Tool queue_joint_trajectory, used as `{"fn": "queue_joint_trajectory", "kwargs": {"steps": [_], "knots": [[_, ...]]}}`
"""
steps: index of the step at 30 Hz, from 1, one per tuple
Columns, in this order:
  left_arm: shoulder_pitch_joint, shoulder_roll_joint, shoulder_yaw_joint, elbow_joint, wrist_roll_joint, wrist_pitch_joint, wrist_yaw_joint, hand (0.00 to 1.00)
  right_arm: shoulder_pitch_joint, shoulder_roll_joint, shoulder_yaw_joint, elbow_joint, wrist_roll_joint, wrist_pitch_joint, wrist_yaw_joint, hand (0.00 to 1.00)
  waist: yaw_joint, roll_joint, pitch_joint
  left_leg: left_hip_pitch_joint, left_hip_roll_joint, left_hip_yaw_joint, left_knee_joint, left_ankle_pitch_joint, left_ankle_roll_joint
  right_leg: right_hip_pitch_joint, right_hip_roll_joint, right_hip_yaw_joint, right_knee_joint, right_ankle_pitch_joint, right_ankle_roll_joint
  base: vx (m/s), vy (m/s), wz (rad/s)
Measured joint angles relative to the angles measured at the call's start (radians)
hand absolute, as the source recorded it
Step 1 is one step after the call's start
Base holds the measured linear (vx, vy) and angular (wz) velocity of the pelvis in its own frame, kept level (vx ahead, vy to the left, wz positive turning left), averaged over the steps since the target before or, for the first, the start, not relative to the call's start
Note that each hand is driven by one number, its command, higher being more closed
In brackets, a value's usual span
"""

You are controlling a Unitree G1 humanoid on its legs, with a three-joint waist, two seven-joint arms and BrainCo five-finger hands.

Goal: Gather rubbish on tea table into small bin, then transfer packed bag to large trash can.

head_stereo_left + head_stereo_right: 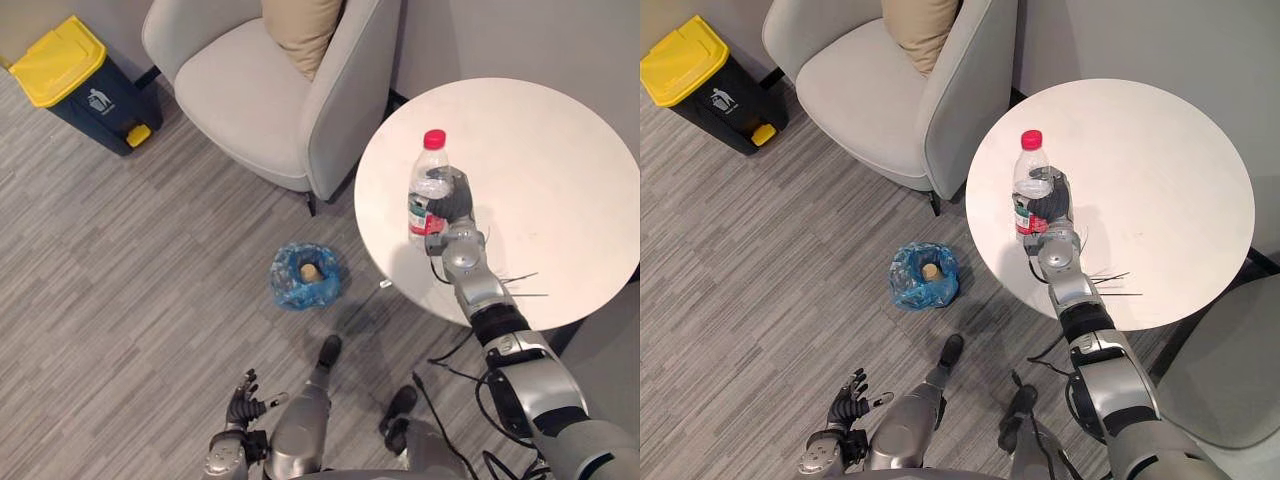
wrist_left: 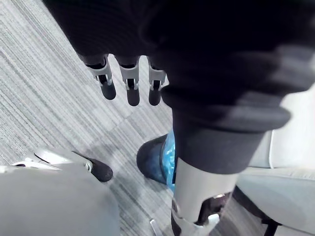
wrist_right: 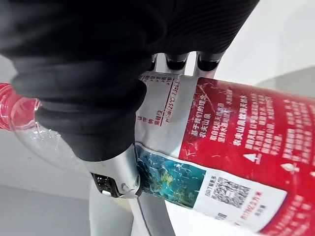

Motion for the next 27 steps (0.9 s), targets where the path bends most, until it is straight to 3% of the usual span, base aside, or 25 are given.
{"fn": "queue_joint_trajectory", "kwargs": {"steps": [7, 12, 13, 14, 15, 16, 18, 21, 24, 27], "knots": [[0.000, -0.002, 0.005, 0.001, 0.001, 0.002, -0.001, 0.00, 0.194, 0.024, -0.032, -0.370, 0.004, -0.024, 0.007, 1.00, -0.004, -0.003, 0.002, 0.023, 0.000, 0.001, -0.004, 0.000, 0.001, 0.011, -0.004, 0.002, 0.025, -0.017, 0.000, 0.00, -0.003, 0.01], [0.000, -0.001, 0.042, 0.002, 0.001, 0.003, -0.001, 0.00, 0.408, 0.089, -0.011, -0.575, -0.006, -0.051, 0.054, 1.00, -0.034, -0.037, 0.001, 0.044, -0.026, -0.017, 0.010, -0.007, 0.011, 0.028, -0.047, -0.036, 0.103, -0.082, 0.009, -0.02, -0.008, 0.26], [0.000, -0.001, 0.046, 0.001, 0.001, 0.002, -0.001, 0.00, 0.426, 0.093, -0.010, -0.590, -0.007, -0.051, 0.063, 1.00, -0.035, -0.042, 0.000, 0.037, -0.032, -0.005, 0.024, -0.011, 0.026, 0.028, -0.057, -0.043, 0.113, -0.088, 0.008, -0.03, 0.032, 0.39], [-0.001, 0.000, 0.050, 0.001, 0.001, 0.002, 0.000, 0.00, 0.451, 0.099, -0.002, -0.599, -0.007, -0.058, 0.077, 1.00, -0.043, -0.054, -0.003, 0.023, -0.042, 0.083, 0.048, -0.024, 0.112, 0.034, -0.081, -0.064, 0.124, -0.095, 0.007, -0.03, 0.045, 0.58], [-0.004, 0.001, 0.060, 0.002, 0.001, 0.003, 0.001, 0.00, 0.460, 0.107, 0.022, -0.599, -0.007, -0.058, 0.087, 1.00, -0.063, -0.066, -0.002, 0.013, -0.034, 0.236, 0.078, -0.067, 0.222, 0.054, -0.101, -0.098, 0.119, -0.094, 0.009, -0.02, 0.037, 0.69], [-0.005, 0.000, 0.067, 0.004, 0.001, 0.003, 0.002, 0.00, 0.463, 0.105, 0.032, -0.601, -0.007, -0.058, 0.089, 1.00, -0.072, -0.069, -0.002, 0.005, -0.015, 0.328, 0.103, -0.083, 0.237, 0.068, -0.105, -0.115, 0.116, -0.091, 0.010, 0.01, 0.015, 0.80], [-0.017, -0.004, 0.067, 0.019, 0.003, 0.002, 0.002, 0.00, 0.477, 0.088, 0.068, -0.651, -0.016, -0.062, 0.111, 1.00, -0.084, -0.074, -0.008, -0.014, 0.062, 0.570, 0.196, -0.116, 0.198, 0.101, -0.108, -0.158, 0.106, -0.090, 0.014, 0.06, 0.036, 0.54], [-0.023, 0.001, 0.067, 0.022, 0.020, 0.002, 0.004, 0.00, 0.498, 0.104, 0.115, -0.672, -0.023, -0.088, 0.141, 1.00, -0.084, -0.102, -0.028, -0.006, 0.064, 0.592, 0.209, -0.129, 0.130, 0.120, -0.113, -0.162, 0.074, -0.078, 0.051, 0.13, 0.074, 0.13], [-0.020, 0.007, 0.067, 0.022, 0.023, -0.004, 0.005, 0.00, 0.554, 0.140, 0.160, -0.668, -0.054, -0.087, 0.168, 1.00, -0.082, -0.128, -0.046, 0.005, 0.038, 0.590, 0.252, -0.188, 0.123, 0.154, -0.147, -0.164, 0.078, -0.079, 0.084, 0.15, 0.104, 0.08], [-0.018, 0.015, 0.061, 0.023, 0.040, -0.004, 0.004, 0.00, 0.560, 0.148, 0.213, -0.659, -0.058, -0.086, 0.198, 1.00, -0.087, -0.128, -0.047, 0.006, 0.033, 0.581, 0.349, -0.272, 0.133, 0.089, -0.220, -0.099, 0.308, -0.073, 0.075, 0.12, 0.118, 0.00]]}}
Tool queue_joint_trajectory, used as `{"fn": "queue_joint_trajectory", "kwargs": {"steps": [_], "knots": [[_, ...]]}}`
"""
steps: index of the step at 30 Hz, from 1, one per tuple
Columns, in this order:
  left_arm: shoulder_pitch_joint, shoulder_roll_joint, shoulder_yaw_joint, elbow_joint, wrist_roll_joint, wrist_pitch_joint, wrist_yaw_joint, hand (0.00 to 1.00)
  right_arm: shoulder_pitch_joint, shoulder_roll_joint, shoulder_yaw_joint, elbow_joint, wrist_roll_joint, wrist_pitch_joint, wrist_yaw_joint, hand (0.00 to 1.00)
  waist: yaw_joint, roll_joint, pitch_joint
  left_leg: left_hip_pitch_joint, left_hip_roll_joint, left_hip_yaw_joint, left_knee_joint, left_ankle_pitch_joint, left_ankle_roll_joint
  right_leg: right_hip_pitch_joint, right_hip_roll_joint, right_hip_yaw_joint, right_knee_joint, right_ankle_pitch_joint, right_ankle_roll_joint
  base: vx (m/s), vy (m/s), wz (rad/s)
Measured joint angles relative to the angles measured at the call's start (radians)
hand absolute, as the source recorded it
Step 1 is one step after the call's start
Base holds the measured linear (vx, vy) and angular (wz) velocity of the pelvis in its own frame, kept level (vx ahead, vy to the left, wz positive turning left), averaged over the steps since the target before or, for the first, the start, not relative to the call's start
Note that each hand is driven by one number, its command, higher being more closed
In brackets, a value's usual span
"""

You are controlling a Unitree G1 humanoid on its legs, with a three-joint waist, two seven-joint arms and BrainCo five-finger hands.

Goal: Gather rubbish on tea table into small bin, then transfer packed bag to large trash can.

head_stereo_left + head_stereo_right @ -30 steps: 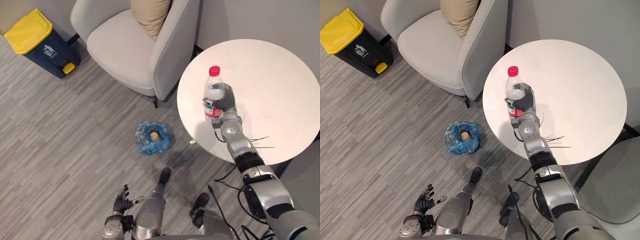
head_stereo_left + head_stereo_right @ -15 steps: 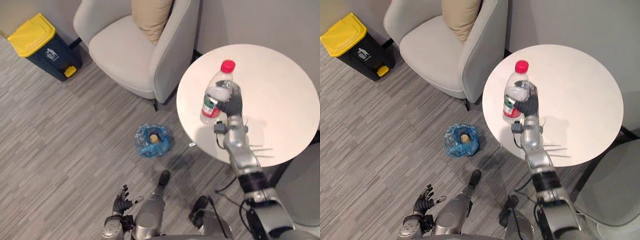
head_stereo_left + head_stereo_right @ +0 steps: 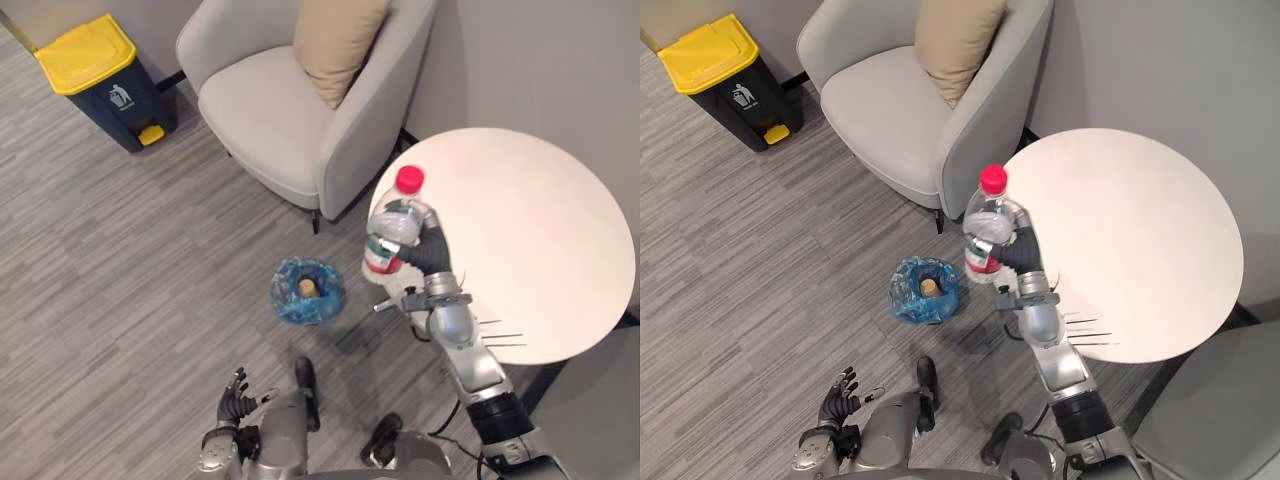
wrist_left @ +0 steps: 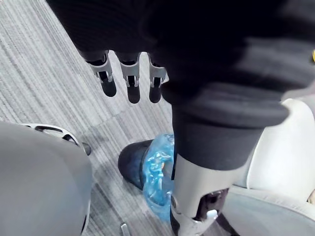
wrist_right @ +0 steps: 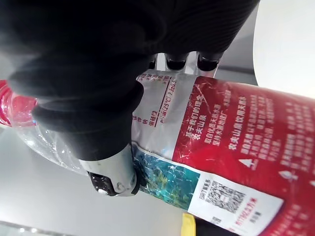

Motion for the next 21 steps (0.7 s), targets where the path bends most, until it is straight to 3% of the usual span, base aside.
{"fn": "queue_joint_trajectory", "kwargs": {"steps": [2, 3, 4, 5, 8, 9, 10, 12, 14, 21], "knots": [[0.000, 0.024, -0.030, -0.001, 0.003, 0.000, -0.001, 0.00, 0.001, 0.000, 0.001, 0.016, 0.001, 0.000, 0.001, 1.00, -0.005, 0.003, 0.000, 0.010, -0.004, -0.033, 0.022, -0.026, 0.007, -0.092, -0.018, 0.105, 0.166, 0.007, -0.039, 0.18, 0.115, 0.30], [0.000, 0.033, -0.049, -0.001, 0.007, 0.000, -0.001, 0.00, 0.000, 0.005, 0.002, 0.035, 0.002, 0.000, 0.002, 1.00, -0.016, 0.004, 0.000, 0.018, -0.003, -0.065, 0.018, -0.028, 0.007, -0.115, 0.013, 0.155, 0.163, -0.033, -0.039, 0.15, 0.035, 0.58], [0.000, 0.037, -0.053, -0.002, 0.007, 0.000, -0.001, 0.00, 0.000, 0.005, 0.005, 0.041, 0.003, 0.000, 0.006, 1.00, -0.022, 0.005, 0.001, 0.019, -0.003, -0.085, 0.017, -0.028, 0.006, -0.123, 0.027, 0.172, 0.150, -0.044, -0.047, 0.17, -0.032, 1.03], [-0.001, 0.044, -0.060, -0.001, 0.008, 0.000, -0.001, 0.00, 0.000, -0.007, 0.014, 0.046, 0.003, 0.000, 0.024, 1.00, -0.029, 0.013, 0.006, 0.019, -0.005, -0.143, 0.013, -0.024, -0.001, -0.165, 0.083, 0.230, 0.070, -0.053, -0.060, 0.13, -0.059, 0.95], [-0.011, 0.046, -0.073, -0.001, 0.008, -0.002, -0.003, 0.00, -0.001, -0.036, 0.017, 0.050, 0.003, 0.000, 0.039, 1.00, -0.029, 0.019, 0.009, 0.001, -0.026, -0.219, 0.034, -0.014, -0.018, -0.207, 0.123, 0.290, -0.081, -0.021, -0.046, 0.12, -0.118, 1.09], [-0.021, 0.052, -0.077, 0.000, 0.009, -0.003, -0.004, 0.00, -0.009, -0.042, 0.017, 0.052, 0.002, -0.001, 0.038, 1.00, -0.030, 0.013, 0.013, -0.026, -0.046, -0.245, 0.069, -0.015, -0.021, -0.218, 0.119, 0.291, -0.148, 0.040, -0.044, 0.11, -0.200, 1.62], [-0.044, 0.041, -0.082, 0.004, 0.010, -0.005, -0.003, 0.00, -0.055, -0.063, 0.028, 0.088, -0.001, -0.002, 0.038, 1.00, -0.037, 0.027, 0.039, -0.055, -0.050, -0.264, 0.126, -0.035, -0.049, -0.223, 0.107, 0.285, -0.139, 0.134, -0.037, 0.06, -0.147, 1.15], [-0.047, 0.026, -0.081, -0.003, 0.012, -0.008, 0.000, 0.00, -0.151, -0.073, 0.057, 0.173, -0.029, 0.011, 0.035, 1.00, -0.009, 0.059, 0.057, -0.112, -0.020, -0.276, 0.155, -0.032, -0.059, -0.258, 0.132, 0.269, -0.128, 0.130, -0.053, 0.01, -0.122, 0.38], [-0.071, 0.021, -0.079, -0.003, 0.009, -0.008, 0.007, 0.00, -0.223, -0.092, 0.083, 0.199, -0.048, 0.013, 0.027, 1.00, -0.002, 0.076, 0.106, -0.155, -0.015, -0.302, 0.150, -0.021, -0.079, -0.298, 0.132, 0.237, -0.098, 0.119, -0.069, -0.06, -0.142, 0.37], [-0.189, 0.021, -0.024, 0.023, -0.037, -0.031, 0.065, 0.00, -0.405, -0.104, 0.110, 0.379, -0.129, 0.037, -0.006, 1.00, 0.014, 0.076, 0.139, -0.359, -0.037, -0.355, 0.178, 0.026, -0.100, -0.483, 0.076, 0.166, 0.031, 0.079, -0.094, -0.11, -0.067, 0.43]]}}
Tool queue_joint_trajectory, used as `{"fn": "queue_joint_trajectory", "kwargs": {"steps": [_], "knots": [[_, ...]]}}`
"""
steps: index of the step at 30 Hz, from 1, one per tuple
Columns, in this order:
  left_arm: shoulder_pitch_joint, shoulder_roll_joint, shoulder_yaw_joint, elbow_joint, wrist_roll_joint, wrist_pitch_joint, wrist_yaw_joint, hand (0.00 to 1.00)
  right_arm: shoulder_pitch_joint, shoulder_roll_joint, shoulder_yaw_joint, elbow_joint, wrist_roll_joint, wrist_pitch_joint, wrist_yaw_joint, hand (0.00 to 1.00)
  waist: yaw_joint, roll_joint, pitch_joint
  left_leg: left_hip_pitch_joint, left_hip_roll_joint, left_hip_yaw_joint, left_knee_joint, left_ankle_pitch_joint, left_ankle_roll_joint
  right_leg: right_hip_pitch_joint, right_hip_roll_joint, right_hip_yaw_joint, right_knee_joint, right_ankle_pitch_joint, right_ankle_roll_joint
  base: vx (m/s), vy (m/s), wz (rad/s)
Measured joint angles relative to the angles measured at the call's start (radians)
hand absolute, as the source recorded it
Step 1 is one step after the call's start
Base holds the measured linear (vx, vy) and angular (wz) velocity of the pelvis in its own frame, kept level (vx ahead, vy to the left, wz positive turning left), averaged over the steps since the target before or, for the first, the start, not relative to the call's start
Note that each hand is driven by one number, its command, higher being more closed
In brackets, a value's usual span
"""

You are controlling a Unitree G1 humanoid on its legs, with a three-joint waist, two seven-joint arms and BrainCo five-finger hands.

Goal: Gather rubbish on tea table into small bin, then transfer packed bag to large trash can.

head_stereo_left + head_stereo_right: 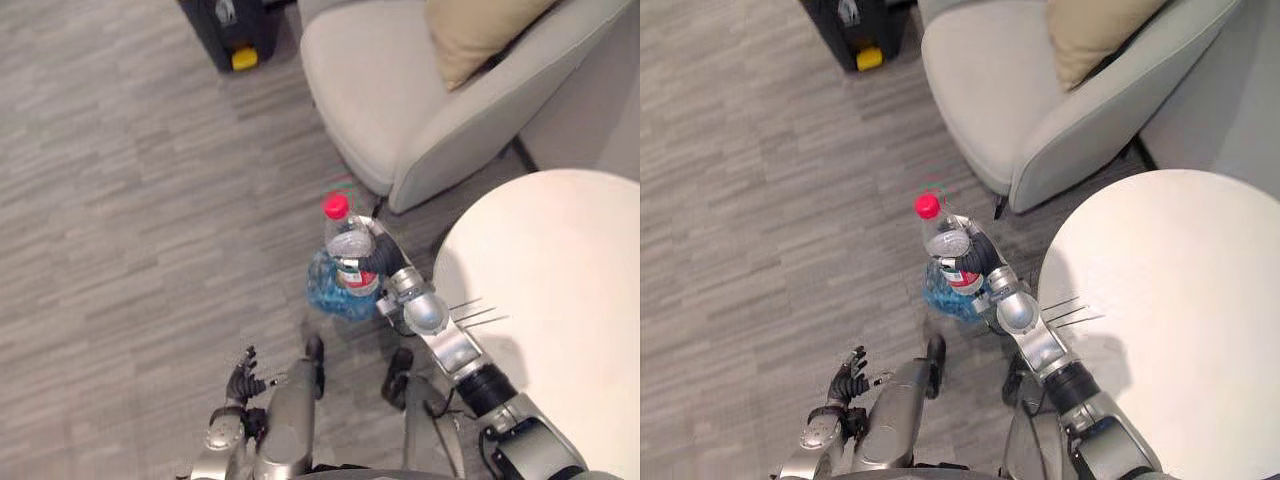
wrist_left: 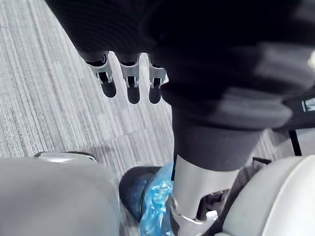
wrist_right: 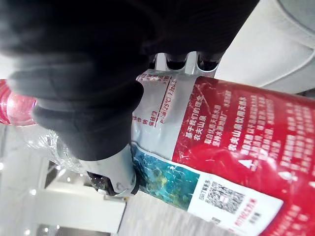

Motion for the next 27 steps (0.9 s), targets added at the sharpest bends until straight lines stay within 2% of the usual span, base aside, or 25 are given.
{"fn": "queue_joint_trajectory", "kwargs": {"steps": [2, 7, 9, 15, 19, 23, 26, 27], "knots": [[-0.053, -0.002, 0.010, 0.021, -0.007, -0.008, 0.013, 0.00, -0.067, -0.019, 0.007, 0.045, -0.027, 0.005, -0.006, 1.00, 0.015, 0.016, 0.012, -0.063, 0.000, -0.018, 0.015, 0.015, 0.000, -0.044, -0.003, -0.022, 0.010, 0.004, -0.006, -0.11, -0.002, 0.28], [-0.164, -0.032, 0.076, 0.018, -0.046, -0.020, 0.040, 0.00, -0.202, -0.034, -0.003, 0.065, -0.062, 0.024, -0.065, 1.00, 0.018, 0.019, 0.029, -0.243, 0.013, 0.001, 0.040, 0.055, 0.001, -0.202, -0.038, -0.060, 0.080, -0.001, -0.018, -0.08, 0.001, 0.31], [-0.198, -0.065, 0.113, -0.039, -0.074, -0.027, 0.050, 0.00, -0.255, -0.035, -0.033, 0.038, -0.065, 0.044, -0.096, 1.00, 0.019, 0.019, 0.046, -0.336, 0.036, 0.031, 0.091, 0.056, 0.001, -0.280, -0.055, -0.070, 0.133, -0.013, -0.028, -0.08, -0.003, 0.18], [-0.251, -0.104, 0.133, -0.202, -0.113, -0.041, 0.065, 0.00, -0.401, -0.087, -0.130, -0.075, -0.061, 0.049, -0.196, 1.00, 0.014, 0.018, 0.089, -0.557, 0.039, 0.043, 0.184, 0.062, 0.009, -0.494, -0.110, -0.071, 0.268, -0.052, -0.034, -0.06, -0.005, 0.17], [-0.253, -0.118, 0.133, -0.237, -0.122, -0.041, 0.064, 0.00, -0.460, -0.130, -0.149, -0.074, -0.044, 0.062, -0.224, 1.00, 0.014, 0.018, 0.090, -0.655, 0.055, 0.058, 0.230, 0.073, 0.020, -0.593, -0.121, -0.065, 0.322, -0.060, -0.045, -0.05, -0.020, 0.02], [-0.255, -0.117, 0.131, -0.271, -0.126, -0.042, 0.062, 0.00, -0.468, -0.159, -0.170, -0.067, -0.016, 0.064, -0.237, 1.00, 0.011, 0.016, 0.091, -0.726, 0.055, 0.062, 0.276, 0.067, 0.020, -0.674, -0.138, -0.044, 0.382, -0.084, -0.037, -0.06, -0.007, 0.01], [-0.256, -0.117, 0.129, -0.275, -0.142, -0.043, 0.060, 0.00, -0.492, -0.136, -0.188, 0.001, -0.001, 0.071, -0.240, 1.00, 0.010, 0.015, 0.091, -0.768, 0.071, 0.070, 0.299, 0.064, 0.024, -0.716, -0.138, -0.041, 0.405, -0.091, -0.041, -0.09, -0.010, -0.05], [-0.255, -0.117, 0.128, -0.280, -0.142, -0.043, 0.059, 0.00, -0.496, -0.134, -0.187, 0.018, 0.017, 0.076, -0.236, 0.00, 0.009, 0.015, 0.091, -0.782, 0.074, 0.074, 0.305, 0.063, 0.025, -0.732, -0.140, -0.037, 0.416, -0.096, -0.039, -0.08, -0.001, 0.02]]}}
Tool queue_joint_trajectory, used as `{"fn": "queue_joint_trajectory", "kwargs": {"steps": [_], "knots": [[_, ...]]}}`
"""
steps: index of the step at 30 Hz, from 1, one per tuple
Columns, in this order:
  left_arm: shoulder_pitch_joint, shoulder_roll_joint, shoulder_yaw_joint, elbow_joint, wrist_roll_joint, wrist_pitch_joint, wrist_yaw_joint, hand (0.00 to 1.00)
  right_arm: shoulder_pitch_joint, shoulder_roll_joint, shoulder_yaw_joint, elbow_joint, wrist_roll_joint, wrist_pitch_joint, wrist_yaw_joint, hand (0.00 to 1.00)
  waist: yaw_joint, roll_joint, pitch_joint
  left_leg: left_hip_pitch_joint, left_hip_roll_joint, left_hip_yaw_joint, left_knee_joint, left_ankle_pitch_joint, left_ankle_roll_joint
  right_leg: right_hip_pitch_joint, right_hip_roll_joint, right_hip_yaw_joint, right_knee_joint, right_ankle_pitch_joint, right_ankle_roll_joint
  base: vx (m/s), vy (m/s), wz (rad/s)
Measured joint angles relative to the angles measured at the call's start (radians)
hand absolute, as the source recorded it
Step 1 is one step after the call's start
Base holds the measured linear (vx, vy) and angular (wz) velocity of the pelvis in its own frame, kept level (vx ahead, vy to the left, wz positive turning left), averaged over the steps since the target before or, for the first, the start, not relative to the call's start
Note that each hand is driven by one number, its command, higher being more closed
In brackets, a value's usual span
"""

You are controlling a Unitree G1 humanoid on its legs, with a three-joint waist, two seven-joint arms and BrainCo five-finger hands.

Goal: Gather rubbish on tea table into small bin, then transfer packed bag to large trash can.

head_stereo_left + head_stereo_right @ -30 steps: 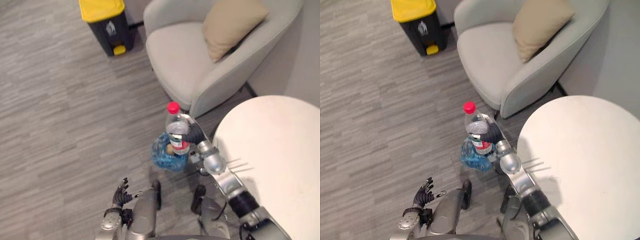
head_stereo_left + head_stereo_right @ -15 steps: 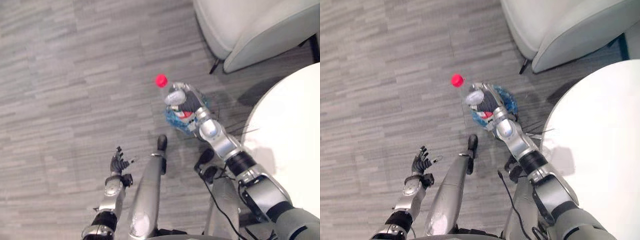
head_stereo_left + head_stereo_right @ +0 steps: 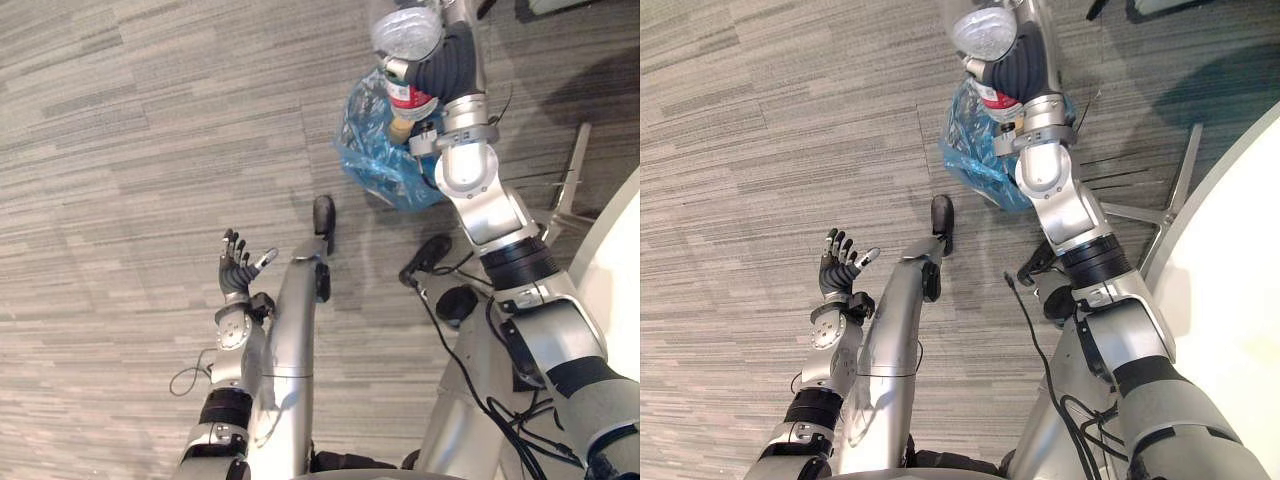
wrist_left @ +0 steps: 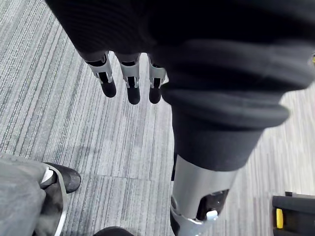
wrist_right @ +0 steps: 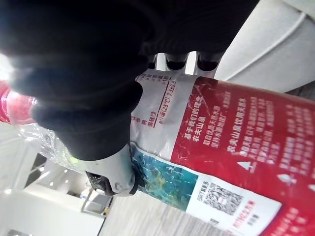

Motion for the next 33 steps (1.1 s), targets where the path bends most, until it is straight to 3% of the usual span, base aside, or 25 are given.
{"fn": "queue_joint_trajectory", "kwargs": {"steps": [6, 16, 24, 30, 33], "knots": [[0.000, 0.034, 0.001, -0.025, -0.012, -0.007, 0.000, 0.00, 0.008, 0.008, 0.041, 0.070, 0.001, 0.008, 0.024, 0.00, -0.005, -0.001, 0.000, -0.072, 0.020, 0.024, 0.050, 0.000, 0.000, -0.082, -0.010, 0.019, 0.054, -0.006, 0.000, -0.08, 0.015, -0.01], [0.000, 0.052, 0.002, -0.025, -0.012, -0.008, 0.000, 0.00, 0.084, 0.034, 0.029, 0.020, -0.060, 0.007, 0.022, 0.00, -0.021, -0.006, -0.002, -0.077, 0.038, 0.036, 0.065, -0.007, 0.012, -0.085, -0.006, 0.021, 0.060, -0.007, -0.001, -0.08, 0.024, -0.03], [0.001, 0.071, 0.002, -0.016, -0.004, -0.007, 0.000, 0.00, 0.200, 0.049, 0.035, -0.108, -0.190, -0.007, 0.025, 0.00, -0.025, -0.033, -0.016, -0.068, 0.050, 0.039, 0.084, -0.010, 0.016, -0.078, 0.003, 0.028, 0.068, -0.007, -0.001, -0.07, 0.023, -0.05], [0.001, 0.087, 0.013, 0.020, 0.011, -0.007, 0.000, 0.00, 0.254, 0.042, 0.094, -0.095, -0.262, -0.016, 0.059, 0.00, -0.035, -0.066, -0.034, -0.040, 0.050, 0.051, 0.032, -0.007, 0.011, -0.060, 0.005, 0.018, 0.029, -0.009, -0.005, -0.08, 0.023, -0.01], [0.001, 0.091, 0.015, 0.040, 0.011, -0.007, 0.001, 0.00, 0.243, 0.043, 0.131, -0.024, -0.295, -0.015, 0.069, 0.00, -0.045, -0.066, -0.034, -0.026, 0.050, 0.062, 0.008, -0.006, 0.010, -0.049, 0.005, 0.016, 0.013, -0.006, 0.000, -0.06, 0.021, 0.10]]}}
